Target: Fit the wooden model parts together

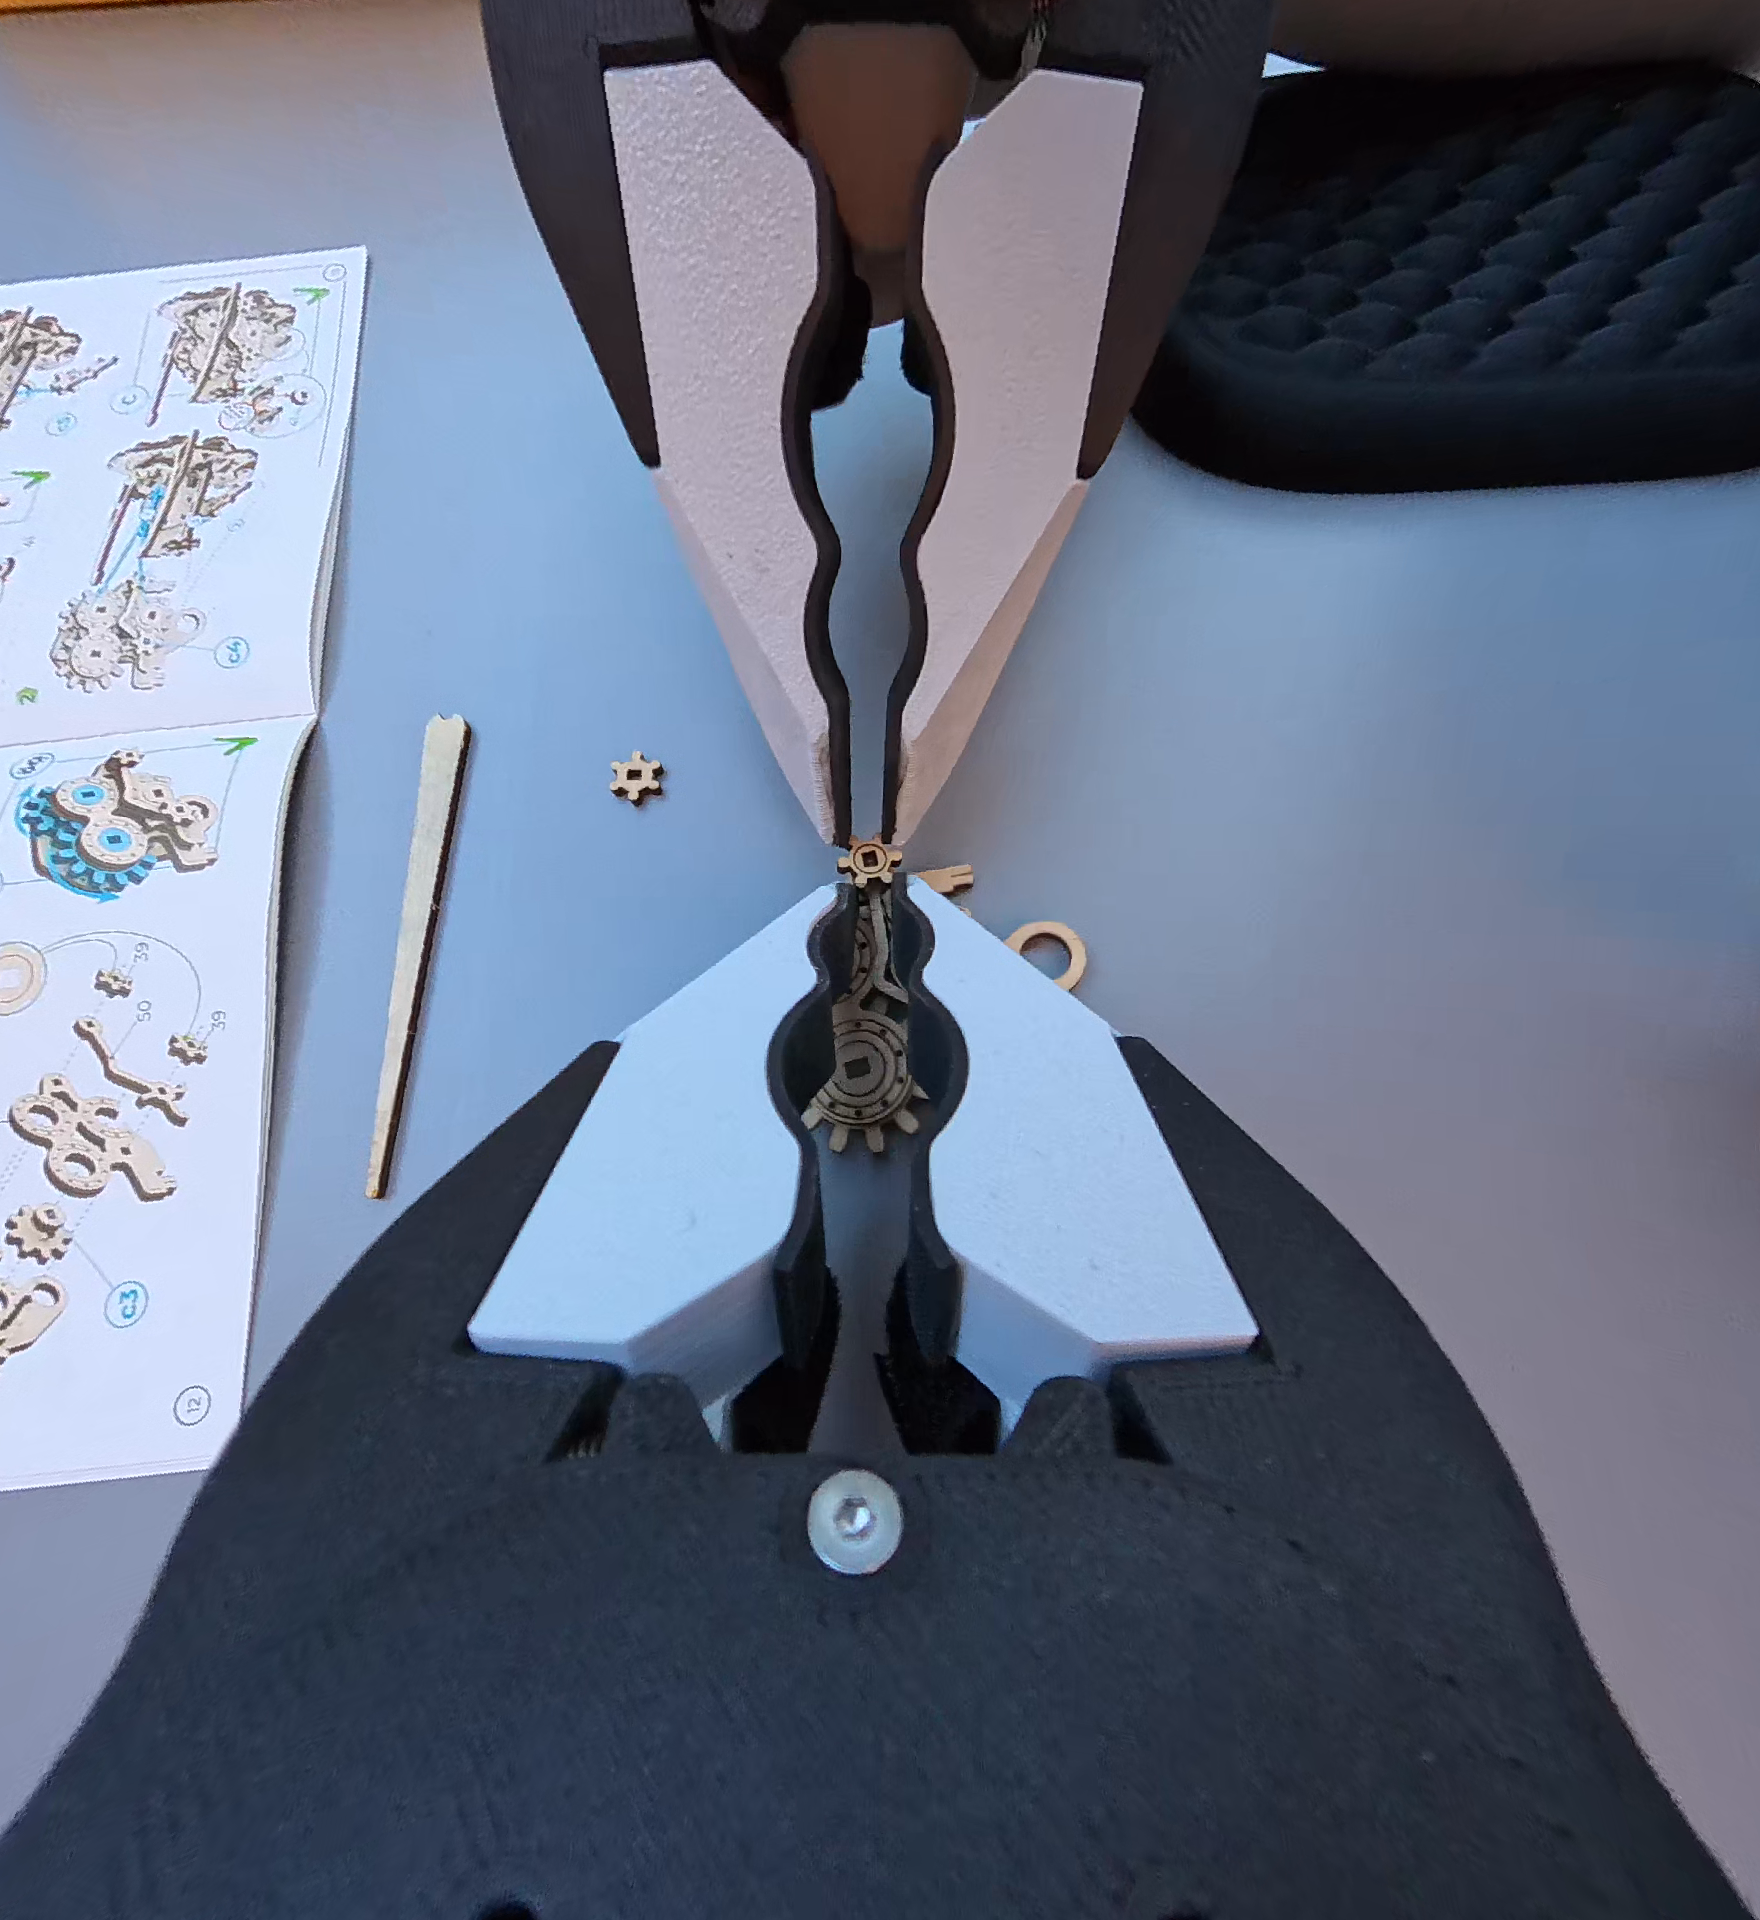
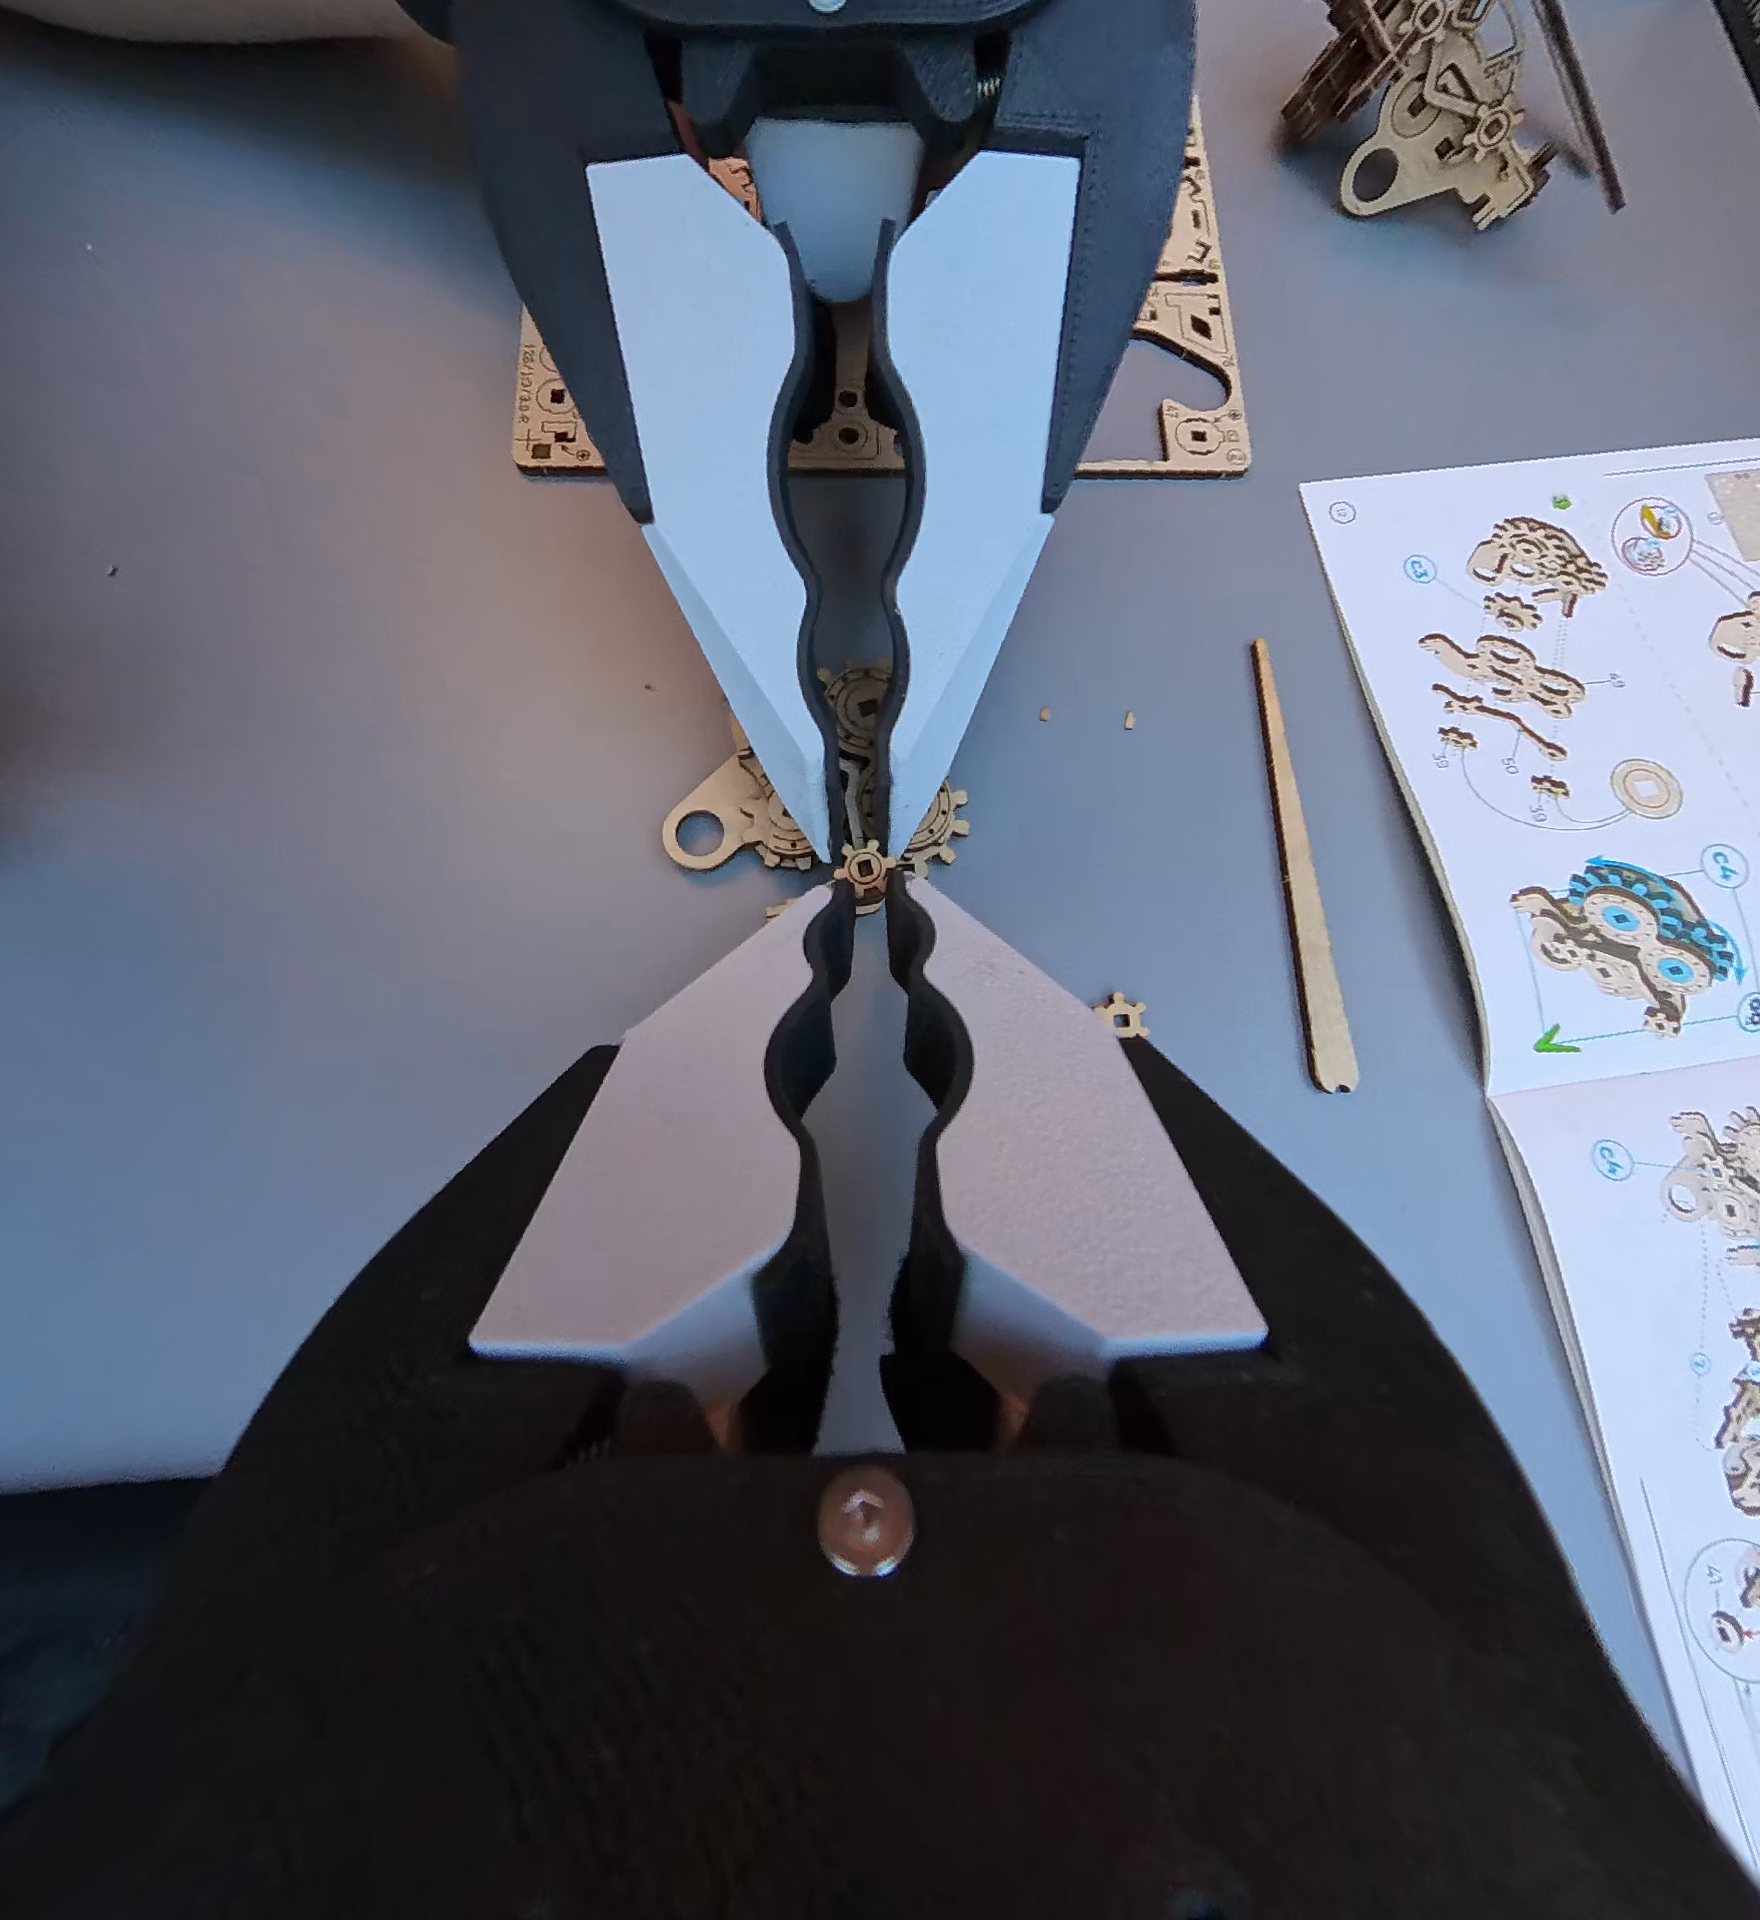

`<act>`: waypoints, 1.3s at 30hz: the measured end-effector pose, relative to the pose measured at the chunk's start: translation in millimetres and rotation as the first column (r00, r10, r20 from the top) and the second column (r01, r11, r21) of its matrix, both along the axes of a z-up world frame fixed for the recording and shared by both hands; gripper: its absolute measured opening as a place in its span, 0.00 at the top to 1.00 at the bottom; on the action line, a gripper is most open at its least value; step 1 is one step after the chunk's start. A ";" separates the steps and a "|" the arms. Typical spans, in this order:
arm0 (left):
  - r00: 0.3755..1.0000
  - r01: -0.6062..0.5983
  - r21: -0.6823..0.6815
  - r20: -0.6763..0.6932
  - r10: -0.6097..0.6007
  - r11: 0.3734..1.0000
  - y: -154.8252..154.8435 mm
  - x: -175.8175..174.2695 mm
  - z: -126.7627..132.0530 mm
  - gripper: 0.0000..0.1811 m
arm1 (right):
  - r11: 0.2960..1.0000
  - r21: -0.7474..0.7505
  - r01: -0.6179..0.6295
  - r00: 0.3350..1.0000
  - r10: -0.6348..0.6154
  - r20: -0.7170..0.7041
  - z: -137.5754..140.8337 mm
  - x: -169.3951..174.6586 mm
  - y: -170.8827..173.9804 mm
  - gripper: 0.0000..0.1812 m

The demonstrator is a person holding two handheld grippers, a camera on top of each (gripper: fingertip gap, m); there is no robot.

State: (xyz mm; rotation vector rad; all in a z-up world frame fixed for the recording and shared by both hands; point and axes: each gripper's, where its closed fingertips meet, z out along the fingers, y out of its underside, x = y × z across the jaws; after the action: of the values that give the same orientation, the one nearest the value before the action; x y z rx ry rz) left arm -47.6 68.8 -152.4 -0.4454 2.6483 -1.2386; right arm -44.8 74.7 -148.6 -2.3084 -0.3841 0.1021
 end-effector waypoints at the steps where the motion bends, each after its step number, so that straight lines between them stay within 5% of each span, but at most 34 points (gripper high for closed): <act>1: 1.000 0.000 0.001 0.006 0.000 1.000 0.0 0.0 0.0 0.98 | 1.000 0.000 -0.001 1.000 0.001 0.009 0.0 0.0 -0.2 0.97; 39: 1.000 -0.008 -0.009 0.017 0.008 1.000 0.5 1.8 -0.7 0.98 | 0.997 0.073 -0.019 1.000 0.019 -0.001 3.0 0.5 5.6 0.99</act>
State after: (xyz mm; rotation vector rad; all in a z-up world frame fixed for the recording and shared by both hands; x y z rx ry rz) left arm -45.8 69.3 -153.1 -0.4448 2.6254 -1.2463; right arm -44.3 80.3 -145.5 -2.2329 -0.4026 0.0980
